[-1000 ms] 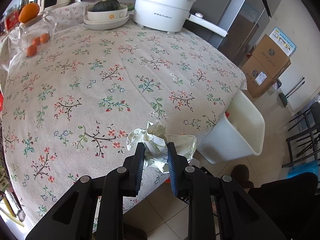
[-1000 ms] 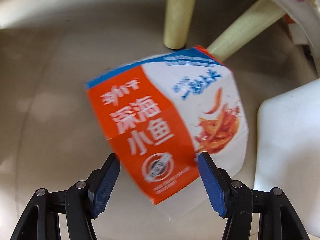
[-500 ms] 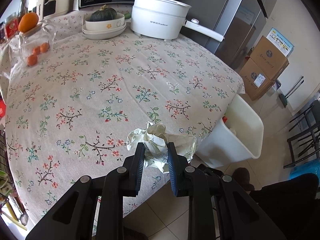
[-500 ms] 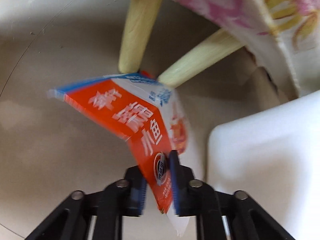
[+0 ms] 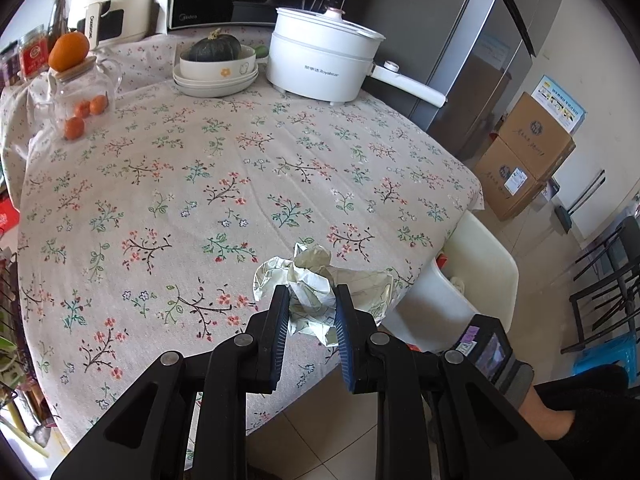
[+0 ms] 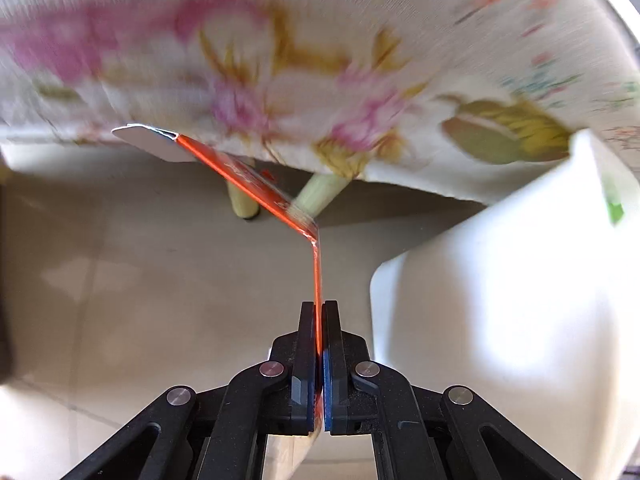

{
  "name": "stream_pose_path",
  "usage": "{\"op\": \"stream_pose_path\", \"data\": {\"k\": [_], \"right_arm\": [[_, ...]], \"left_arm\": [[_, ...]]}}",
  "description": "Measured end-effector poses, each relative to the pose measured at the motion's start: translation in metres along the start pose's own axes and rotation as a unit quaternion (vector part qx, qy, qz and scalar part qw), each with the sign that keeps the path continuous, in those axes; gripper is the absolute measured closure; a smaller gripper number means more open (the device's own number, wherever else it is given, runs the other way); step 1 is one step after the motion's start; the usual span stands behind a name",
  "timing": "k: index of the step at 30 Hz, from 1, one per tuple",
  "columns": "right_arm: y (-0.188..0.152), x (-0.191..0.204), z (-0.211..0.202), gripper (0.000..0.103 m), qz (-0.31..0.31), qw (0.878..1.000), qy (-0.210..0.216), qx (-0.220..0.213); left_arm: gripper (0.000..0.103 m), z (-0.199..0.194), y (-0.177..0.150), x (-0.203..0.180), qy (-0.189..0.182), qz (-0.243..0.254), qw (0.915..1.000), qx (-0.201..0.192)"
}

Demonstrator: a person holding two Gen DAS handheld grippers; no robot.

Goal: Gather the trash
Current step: 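Lift the orange packet with the right tool over the bin, then open the right tool to drop the packet while the left tool releases the tissue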

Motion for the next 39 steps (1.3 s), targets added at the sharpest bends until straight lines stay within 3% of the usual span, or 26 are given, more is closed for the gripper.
{"op": "stream_pose_path", "data": {"k": [8,13,19,28,32,36,39], "right_arm": [[-0.004,-0.015,-0.086,0.103,0.005,0.998,0.053,-0.014],[-0.01,-0.042,-0.14,0.103,0.029,0.996,0.076,-0.047],[-0.01,-0.098,-0.193,0.103,0.104,0.99,0.047,-0.087],[-0.014,-0.222,-0.159,0.103,0.268,0.962,0.028,-0.042],[-0.019,-0.244,-0.135,0.102,0.311,0.949,0.051,-0.019],[-0.018,-0.249,-0.13,0.1,0.315,0.948,0.034,-0.022],[-0.025,-0.257,-0.123,0.087,0.343,0.937,0.06,-0.015]], "left_arm": [[0.079,-0.009,0.011,-0.005,-0.004,-0.012,0.9998,-0.018],[0.079,-0.007,0.018,-0.018,-0.015,-0.012,0.9996,-0.019],[0.079,0.0,0.024,-0.045,-0.019,0.012,0.9996,-0.014],[0.079,0.018,0.034,-0.072,-0.022,0.035,0.9991,-0.001],[0.079,0.029,0.038,-0.088,-0.025,0.048,0.9985,0.006],[0.079,0.041,0.044,-0.112,-0.033,0.065,0.9972,0.015],[0.079,0.051,0.045,-0.135,-0.04,0.086,0.9953,0.022]]}}
Point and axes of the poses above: each gripper's, at about its wrist camera, not at the fingertips, and z roughly the way its jaws point, x to its left, y to its top, the point moved 2 cm from there along z, roughly the way its jaws point, and after that the axes turned 7 degrees about x, right-handed, at the moved point
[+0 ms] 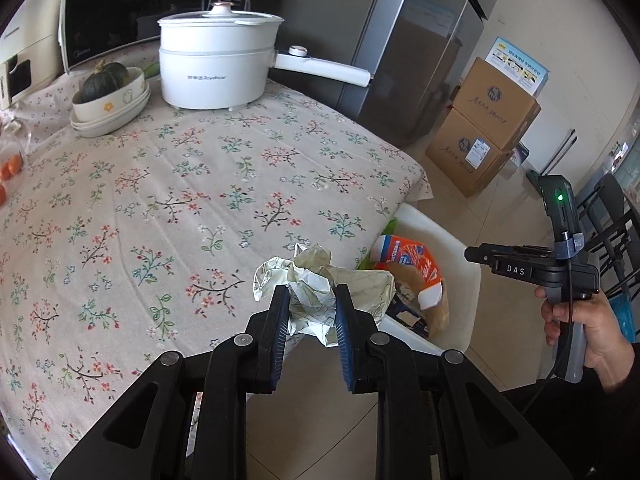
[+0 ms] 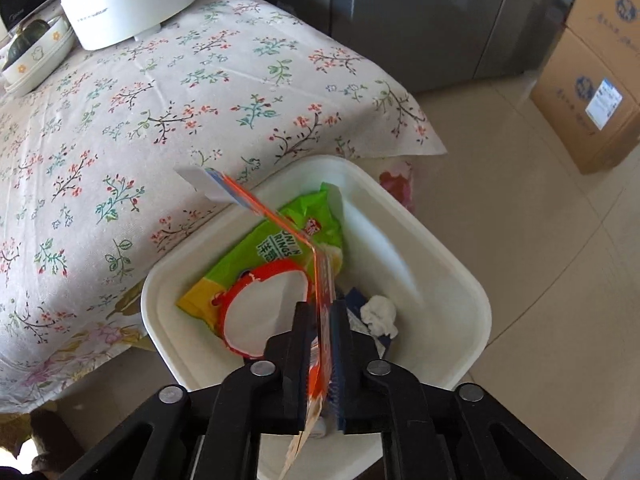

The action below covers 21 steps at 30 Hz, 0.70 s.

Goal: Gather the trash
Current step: 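Open the right tool to drop the packet while the left tool releases the tissue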

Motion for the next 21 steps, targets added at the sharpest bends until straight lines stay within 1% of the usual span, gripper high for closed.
{"op": "stream_pose_path", "data": {"k": [1,2,8,12,16,18,19,20,21], "right_arm": [[0.0,-0.003,0.001,0.074,0.006,1.0,0.007,0.002],[0.0,-0.005,-0.001,0.066,0.008,1.0,0.011,0.0],[-0.009,-0.02,-0.016,0.056,0.005,1.0,0.006,-0.02],[-0.019,-0.031,-0.019,0.053,0.005,1.0,-0.003,-0.023],[-0.028,-0.043,-0.016,0.05,0.011,1.0,-0.013,-0.018],[-0.033,-0.048,-0.015,0.049,0.016,1.0,-0.012,-0.014],[-0.035,-0.05,-0.015,0.048,0.018,1.0,-0.012,-0.013],[-0.037,-0.051,-0.014,0.048,0.019,1.0,-0.013,-0.013],[-0.039,-0.053,-0.014,0.048,0.019,1.0,-0.014,-0.012]], "left_arm": [[0.079,0.005,0.001,-0.008,-0.002,0.008,1.0,0.003],[0.079,0.01,0.003,-0.016,-0.003,0.016,0.9998,0.007],[0.079,0.05,0.005,-0.067,-0.014,0.067,0.9973,0.028],[0.079,0.08,0.006,-0.096,-0.016,0.095,0.9946,0.038],[0.078,0.099,0.009,-0.114,-0.013,0.118,0.9923,0.035],[0.074,0.106,0.012,-0.119,-0.013,0.124,0.9918,0.029],[0.073,0.108,0.013,-0.12,-0.018,0.125,0.9917,0.024],[0.07,0.111,0.014,-0.122,-0.023,0.127,0.9914,0.021],[0.06,0.113,0.015,-0.124,-0.022,0.128,0.9914,0.019]]}}
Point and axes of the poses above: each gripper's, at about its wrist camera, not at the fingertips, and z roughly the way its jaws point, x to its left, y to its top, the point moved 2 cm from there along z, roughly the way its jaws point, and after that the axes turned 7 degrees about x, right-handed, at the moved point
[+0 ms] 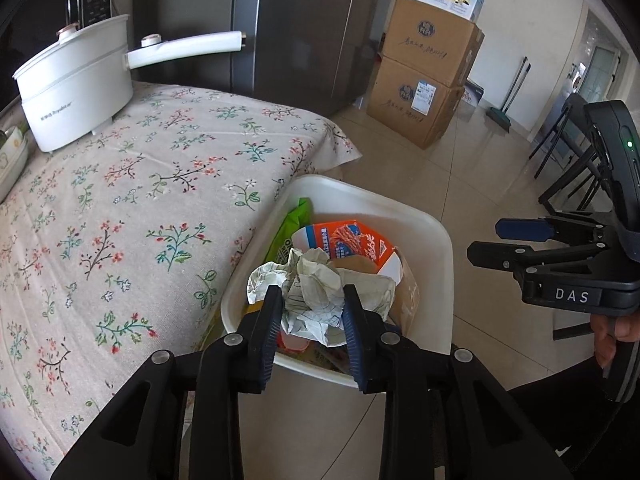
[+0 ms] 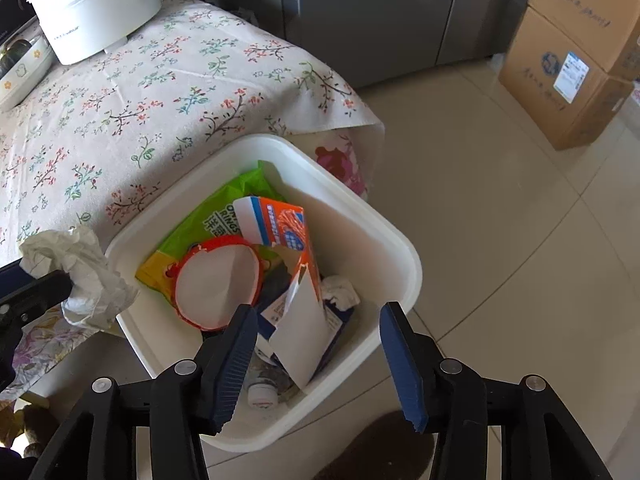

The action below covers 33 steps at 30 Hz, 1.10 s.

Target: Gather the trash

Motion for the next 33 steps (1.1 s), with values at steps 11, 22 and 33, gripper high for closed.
{"op": "stream_pose_path", "data": {"k": [11,22,33], "right_arm": [[-0.007,-0.011,-0.015,0.04,0.014,1.0,-0.009,-0.022],[-0.015,0.033,-0.049,0.03,-0.031,0.997,0.008,-0.063],[-0.037,0.112,-0.093,0.011,-0.117,0.985,0.013,-0.129]], "left_arm": [[0.005,-0.023,-0.013,0.026,0.129,-0.059,0.9898,0.018],[0.0,-0.11,-0.066,0.059,0.167,-0.138,0.976,-0.019],[0.0,-0.2,-0.116,0.086,0.214,-0.229,0.9455,-0.087]]}}
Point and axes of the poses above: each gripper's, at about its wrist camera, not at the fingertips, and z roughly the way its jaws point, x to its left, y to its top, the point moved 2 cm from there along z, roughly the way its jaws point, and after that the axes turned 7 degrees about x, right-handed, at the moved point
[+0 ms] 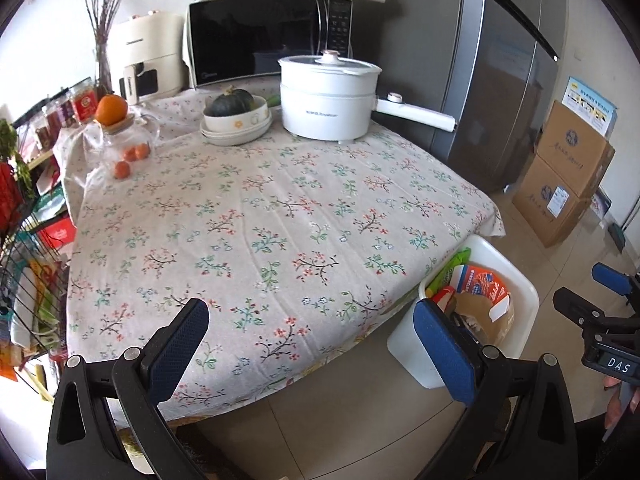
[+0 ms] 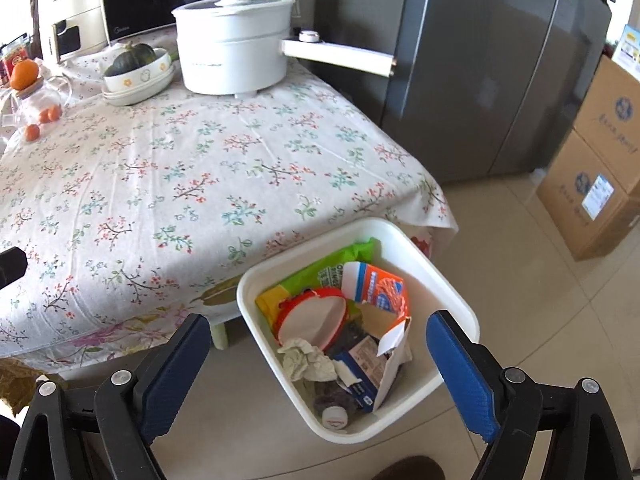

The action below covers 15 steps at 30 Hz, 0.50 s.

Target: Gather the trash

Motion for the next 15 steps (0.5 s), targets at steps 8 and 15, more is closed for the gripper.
{"op": "stream_pose_path", "data": {"k": [8,15], "right_arm": [[0.008,0.021,-0.032,0.004,-0.012,0.998,0.001,-0.064],[0.012,0.027,-0.032,0.003,-0.014,0.997,-0.001,-0.079]], "left_arm": [[0.0,-0.023,-0.008,0.011,0.008,-0.009,0.9996,-0.026],[0.0,-0.03,-0.004,0.008,0.007,-0.009,0.9986,-0.051]]}}
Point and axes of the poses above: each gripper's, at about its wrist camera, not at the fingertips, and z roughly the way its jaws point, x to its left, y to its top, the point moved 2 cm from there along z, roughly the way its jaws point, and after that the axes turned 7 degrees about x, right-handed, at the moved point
